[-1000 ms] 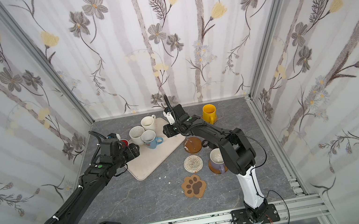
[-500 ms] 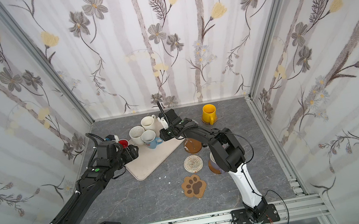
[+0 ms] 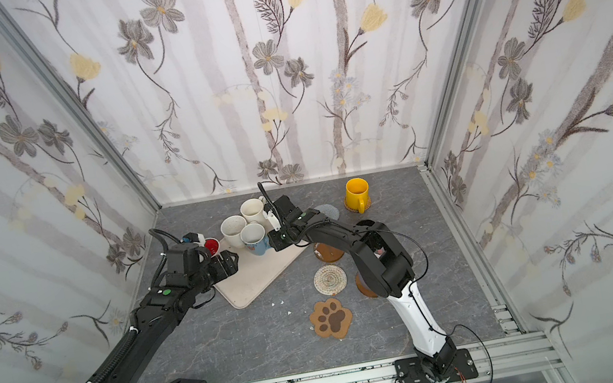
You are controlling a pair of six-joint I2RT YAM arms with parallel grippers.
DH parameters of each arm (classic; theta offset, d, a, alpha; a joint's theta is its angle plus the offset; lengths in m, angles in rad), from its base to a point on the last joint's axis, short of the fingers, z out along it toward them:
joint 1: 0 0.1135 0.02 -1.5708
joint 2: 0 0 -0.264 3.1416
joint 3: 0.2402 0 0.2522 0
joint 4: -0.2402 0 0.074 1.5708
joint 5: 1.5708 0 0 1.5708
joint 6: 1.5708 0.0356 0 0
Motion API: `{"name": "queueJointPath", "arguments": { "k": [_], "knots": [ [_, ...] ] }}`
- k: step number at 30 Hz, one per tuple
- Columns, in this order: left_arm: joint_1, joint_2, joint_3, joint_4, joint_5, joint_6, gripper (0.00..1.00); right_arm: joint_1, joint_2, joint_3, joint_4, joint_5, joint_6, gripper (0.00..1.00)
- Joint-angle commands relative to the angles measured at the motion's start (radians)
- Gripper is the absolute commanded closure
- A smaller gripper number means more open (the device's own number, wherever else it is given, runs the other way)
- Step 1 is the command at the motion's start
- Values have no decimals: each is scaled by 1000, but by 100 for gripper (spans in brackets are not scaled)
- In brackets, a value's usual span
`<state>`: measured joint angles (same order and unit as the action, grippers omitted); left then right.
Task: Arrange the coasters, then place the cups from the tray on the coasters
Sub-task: 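Lower the right gripper onto the blue floral mug's handle and close it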
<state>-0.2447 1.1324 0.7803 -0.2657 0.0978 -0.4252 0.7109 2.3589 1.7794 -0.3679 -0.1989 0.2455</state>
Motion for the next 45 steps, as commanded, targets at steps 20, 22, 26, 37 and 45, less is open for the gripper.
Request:
{"name": "queueJointPath", "arguments": {
  "k": [20, 22, 26, 37, 45],
  "knots": [
    [7, -29, -16, 31, 10, -1, 12, 43, 2, 22, -4, 92, 8, 51],
    [7, -29, -16, 31, 13, -1, 12, 46, 14, 39, -12, 103, 5, 53],
    [13, -29, -16, 33, 20, 0, 12, 49, 36, 66, -27, 117, 0, 56],
    [25, -28, -18, 40, 40, -5, 12, 61, 75, 126, -55, 134, -12, 62],
    [30, -34, -21, 42, 43, -6, 12, 70, 99, 149, -62, 146, -12, 63]
  ]
}}
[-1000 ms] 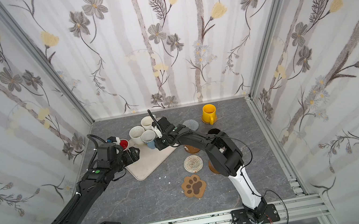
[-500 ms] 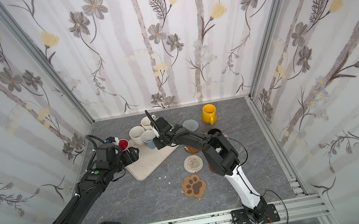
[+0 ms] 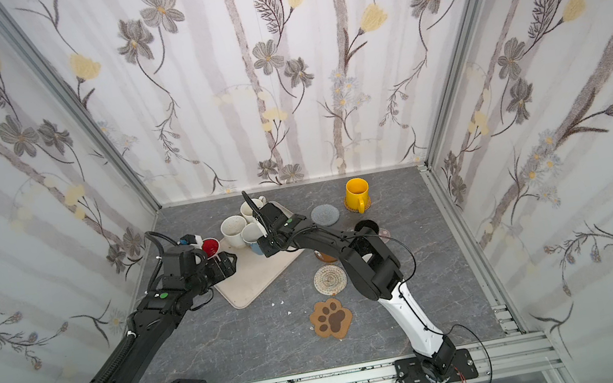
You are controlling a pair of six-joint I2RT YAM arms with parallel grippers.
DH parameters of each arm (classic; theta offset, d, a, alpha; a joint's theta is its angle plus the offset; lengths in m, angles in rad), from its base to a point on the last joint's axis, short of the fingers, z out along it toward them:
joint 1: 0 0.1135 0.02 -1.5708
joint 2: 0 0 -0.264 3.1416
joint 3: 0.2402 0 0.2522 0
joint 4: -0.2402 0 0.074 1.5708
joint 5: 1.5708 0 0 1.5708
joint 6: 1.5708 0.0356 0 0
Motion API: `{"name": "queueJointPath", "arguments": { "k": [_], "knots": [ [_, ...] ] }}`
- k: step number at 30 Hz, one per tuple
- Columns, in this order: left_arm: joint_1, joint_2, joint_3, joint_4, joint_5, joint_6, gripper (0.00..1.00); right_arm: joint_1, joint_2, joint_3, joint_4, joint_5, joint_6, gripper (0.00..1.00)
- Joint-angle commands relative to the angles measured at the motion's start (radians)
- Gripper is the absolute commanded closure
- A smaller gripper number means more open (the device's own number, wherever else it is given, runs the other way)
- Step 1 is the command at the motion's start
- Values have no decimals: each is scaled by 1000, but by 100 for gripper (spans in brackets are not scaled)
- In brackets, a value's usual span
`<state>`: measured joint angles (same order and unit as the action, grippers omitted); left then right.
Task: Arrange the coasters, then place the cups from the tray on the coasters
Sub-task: 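Lower the right gripper onto the blue floral mug's handle and close it, then lift the blue floral mug with right gripper toward the light blue knit coaster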
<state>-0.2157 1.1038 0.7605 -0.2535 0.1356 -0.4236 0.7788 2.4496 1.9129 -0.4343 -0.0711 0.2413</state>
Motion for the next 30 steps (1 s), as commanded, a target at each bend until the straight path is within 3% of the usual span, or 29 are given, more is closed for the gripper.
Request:
{"name": "queueJointPath", "arguments": {
  "k": [1, 4, 18, 30],
  "knots": [
    [2, -5, -3, 30, 7, -7, 12, 2, 10, 18, 3, 21, -8, 64],
    [4, -4, -2, 30, 10, -7, 12, 4, 10, 22, -1, 24, -8, 72],
    [9, -5, -4, 33, 20, 1, 12, 12, -28, 18, -20, 36, -17, 90],
    [7, -6, -4, 33, -1, 3, 11, 15, -117, -41, -11, 43, -28, 99]
  ]
}}
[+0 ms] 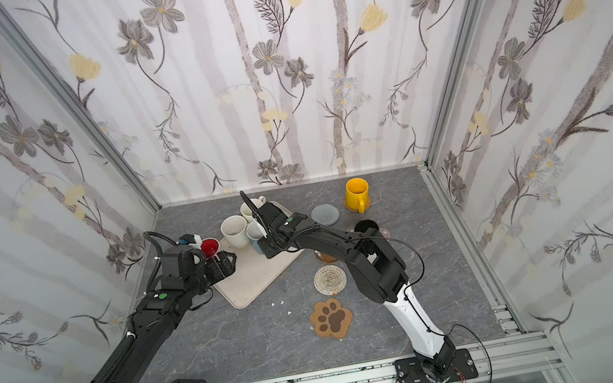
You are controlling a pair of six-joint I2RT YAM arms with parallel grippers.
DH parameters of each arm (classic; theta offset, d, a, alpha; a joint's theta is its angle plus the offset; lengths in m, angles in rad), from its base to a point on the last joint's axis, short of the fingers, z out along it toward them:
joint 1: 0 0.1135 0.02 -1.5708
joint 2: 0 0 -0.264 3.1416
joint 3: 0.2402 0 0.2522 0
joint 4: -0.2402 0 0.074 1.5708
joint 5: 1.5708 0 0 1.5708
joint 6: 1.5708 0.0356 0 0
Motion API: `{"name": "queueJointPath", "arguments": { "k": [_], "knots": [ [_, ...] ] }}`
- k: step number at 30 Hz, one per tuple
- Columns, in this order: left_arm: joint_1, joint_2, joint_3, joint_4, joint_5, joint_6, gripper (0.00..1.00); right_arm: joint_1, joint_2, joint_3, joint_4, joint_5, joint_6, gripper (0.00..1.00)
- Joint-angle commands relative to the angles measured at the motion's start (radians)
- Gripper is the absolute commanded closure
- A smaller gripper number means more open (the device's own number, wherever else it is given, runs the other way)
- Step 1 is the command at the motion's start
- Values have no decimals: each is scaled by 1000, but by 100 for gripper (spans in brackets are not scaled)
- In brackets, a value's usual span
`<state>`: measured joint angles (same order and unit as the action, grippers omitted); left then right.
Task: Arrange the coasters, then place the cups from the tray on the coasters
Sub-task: 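Lift the blue floral mug with right gripper toward the light blue knit coaster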
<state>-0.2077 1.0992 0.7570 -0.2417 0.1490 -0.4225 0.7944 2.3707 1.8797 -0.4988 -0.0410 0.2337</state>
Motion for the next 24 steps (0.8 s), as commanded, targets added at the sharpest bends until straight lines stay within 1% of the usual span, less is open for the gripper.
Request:
{"name": "queueJointPath", "arguments": {
  "k": [1, 6, 11, 18, 24],
  "knots": [
    [-2, -1, 2, 21, -14, 0, 11, -1, -47, -13, 55, 15, -21, 99],
    [-8, -2, 26, 20, -19, -8, 12, -7, -103, -55, 57, 38, -34, 100],
    [-18, 11, 56, 19, -25, -13, 13, -37, -167, -114, 67, 50, -46, 100],
    [-45, 63, 98, 18, -47, -18, 14, -114, -242, -205, 104, 38, -51, 100],
    [-60, 129, 143, 18, -61, -16, 14, -192, -260, -235, 112, 40, -50, 100]
  ]
}}
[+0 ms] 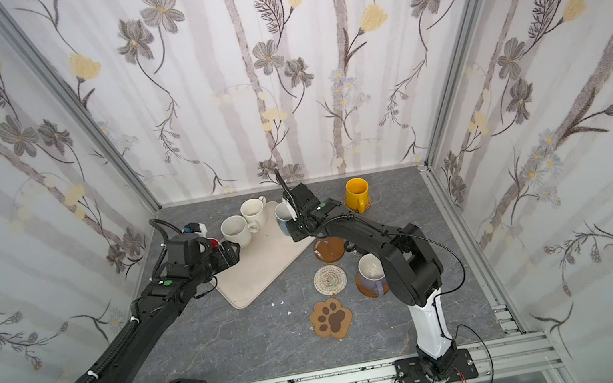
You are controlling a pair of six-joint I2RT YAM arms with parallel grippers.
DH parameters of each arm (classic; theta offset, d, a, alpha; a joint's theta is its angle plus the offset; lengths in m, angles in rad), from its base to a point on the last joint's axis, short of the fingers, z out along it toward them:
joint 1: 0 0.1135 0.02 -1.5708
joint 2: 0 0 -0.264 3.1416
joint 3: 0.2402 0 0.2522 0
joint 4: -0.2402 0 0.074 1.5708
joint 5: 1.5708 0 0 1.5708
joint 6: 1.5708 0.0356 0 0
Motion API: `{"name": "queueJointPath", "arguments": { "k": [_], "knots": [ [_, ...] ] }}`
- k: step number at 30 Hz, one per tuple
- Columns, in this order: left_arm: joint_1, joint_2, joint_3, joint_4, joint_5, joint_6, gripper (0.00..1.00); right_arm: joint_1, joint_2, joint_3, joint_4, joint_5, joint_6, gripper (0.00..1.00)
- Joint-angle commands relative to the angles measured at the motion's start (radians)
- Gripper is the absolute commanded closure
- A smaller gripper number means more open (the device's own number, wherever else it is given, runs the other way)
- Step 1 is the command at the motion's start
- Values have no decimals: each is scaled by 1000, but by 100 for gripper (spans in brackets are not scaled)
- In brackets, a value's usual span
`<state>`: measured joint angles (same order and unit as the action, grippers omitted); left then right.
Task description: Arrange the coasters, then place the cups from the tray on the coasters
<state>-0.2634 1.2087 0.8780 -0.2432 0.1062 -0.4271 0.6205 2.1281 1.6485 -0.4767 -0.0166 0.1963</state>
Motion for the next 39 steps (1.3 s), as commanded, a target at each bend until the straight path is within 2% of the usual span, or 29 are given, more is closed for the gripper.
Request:
{"name": "queueJointPath", "arguments": {
  "k": [1, 12, 20, 39],
  "knots": [
    [-7, 30, 31, 20, -20, -10, 14, -29, -18, -6, 90, 20, -12, 100],
    [-14, 155, 108, 19, -26, -9, 15, -164, 16, 9, 87, 49, 9, 100],
    [-21, 227, 162, 19, -27, -12, 15, -219, 65, 59, 69, 60, 8, 100],
    [-24, 304, 194, 19, -34, 7, 15, -228, 153, 110, 47, 67, -4, 99]
  ]
}}
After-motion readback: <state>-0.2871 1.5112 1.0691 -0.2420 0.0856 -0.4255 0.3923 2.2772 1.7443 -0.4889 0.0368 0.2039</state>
